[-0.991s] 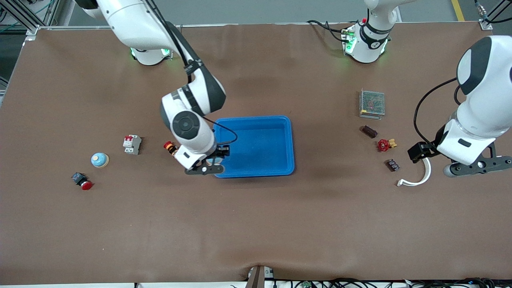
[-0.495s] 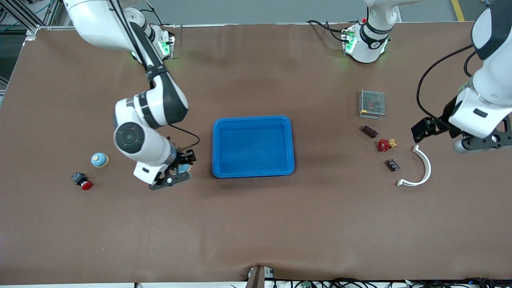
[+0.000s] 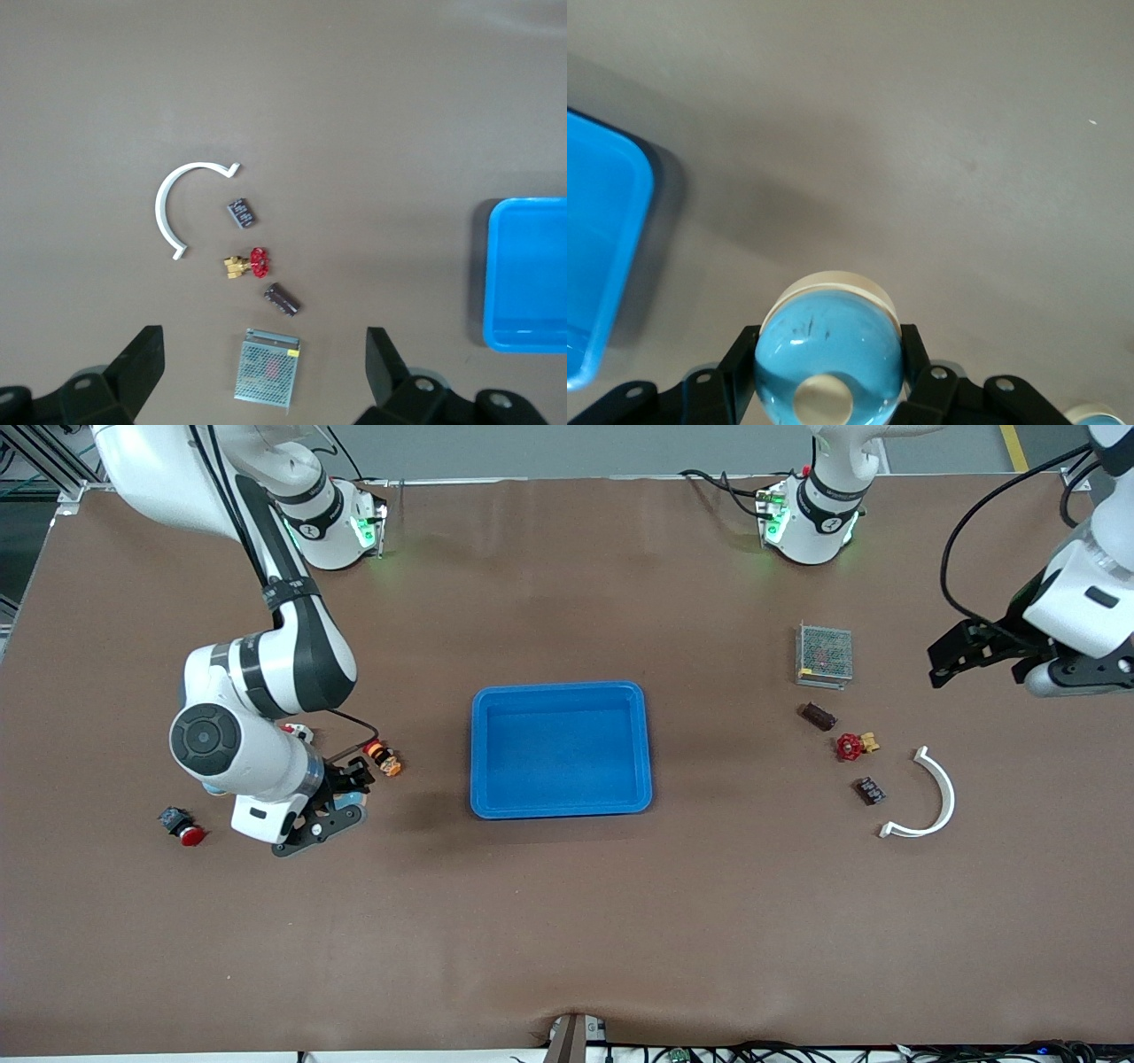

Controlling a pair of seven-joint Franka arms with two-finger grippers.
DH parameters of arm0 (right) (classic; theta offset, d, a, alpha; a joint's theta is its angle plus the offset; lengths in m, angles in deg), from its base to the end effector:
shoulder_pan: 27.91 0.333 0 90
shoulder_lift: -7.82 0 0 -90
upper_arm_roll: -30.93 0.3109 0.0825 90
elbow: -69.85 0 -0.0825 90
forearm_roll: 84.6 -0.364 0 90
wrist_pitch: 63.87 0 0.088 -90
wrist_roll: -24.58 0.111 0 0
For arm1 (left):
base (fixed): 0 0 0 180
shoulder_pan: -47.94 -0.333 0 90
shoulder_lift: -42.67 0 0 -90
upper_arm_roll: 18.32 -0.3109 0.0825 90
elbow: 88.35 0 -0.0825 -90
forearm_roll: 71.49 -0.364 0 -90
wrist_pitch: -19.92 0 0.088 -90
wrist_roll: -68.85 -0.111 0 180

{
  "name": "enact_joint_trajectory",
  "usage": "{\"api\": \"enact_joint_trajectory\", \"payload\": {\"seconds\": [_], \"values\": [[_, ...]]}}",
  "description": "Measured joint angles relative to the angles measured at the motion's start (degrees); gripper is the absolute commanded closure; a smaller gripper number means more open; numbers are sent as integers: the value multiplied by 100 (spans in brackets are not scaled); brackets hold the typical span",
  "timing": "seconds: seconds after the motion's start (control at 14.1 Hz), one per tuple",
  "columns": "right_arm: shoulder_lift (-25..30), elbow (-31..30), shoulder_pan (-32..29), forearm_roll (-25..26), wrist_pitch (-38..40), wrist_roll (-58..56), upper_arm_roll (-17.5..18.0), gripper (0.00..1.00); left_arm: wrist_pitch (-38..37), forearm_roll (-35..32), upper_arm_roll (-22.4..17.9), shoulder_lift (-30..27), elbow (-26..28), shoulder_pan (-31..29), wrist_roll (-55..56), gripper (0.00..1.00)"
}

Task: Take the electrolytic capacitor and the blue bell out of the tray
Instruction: 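Lower the bell beside the first bell and open the right gripper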

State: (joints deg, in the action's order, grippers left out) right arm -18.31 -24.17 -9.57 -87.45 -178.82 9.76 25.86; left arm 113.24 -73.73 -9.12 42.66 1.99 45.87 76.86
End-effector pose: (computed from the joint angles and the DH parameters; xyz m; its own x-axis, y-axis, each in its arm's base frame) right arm 0.6253 0.1572 0.3467 0.8858 0.4563 -0.0847 0.4558 -0.8897 -0.0267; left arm 0.5369 -0.0630 0.6181 0.9983 0.0132 0.0571 0.0150 -0.9994 -0.0315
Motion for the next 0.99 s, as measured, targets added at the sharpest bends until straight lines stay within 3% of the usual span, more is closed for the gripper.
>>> {"api": "enact_joint_trajectory", "payload": {"seconds": [0.57,0.99], "values": [[195,-1466,-518,33,-1749,-1290,-1,56,-3,2,-11,-134,160,48,-87,0],[193,-2213,-632,41,-2922,-1631,5,56,-4,2,-11,-202,173,52,-110,0]]}}
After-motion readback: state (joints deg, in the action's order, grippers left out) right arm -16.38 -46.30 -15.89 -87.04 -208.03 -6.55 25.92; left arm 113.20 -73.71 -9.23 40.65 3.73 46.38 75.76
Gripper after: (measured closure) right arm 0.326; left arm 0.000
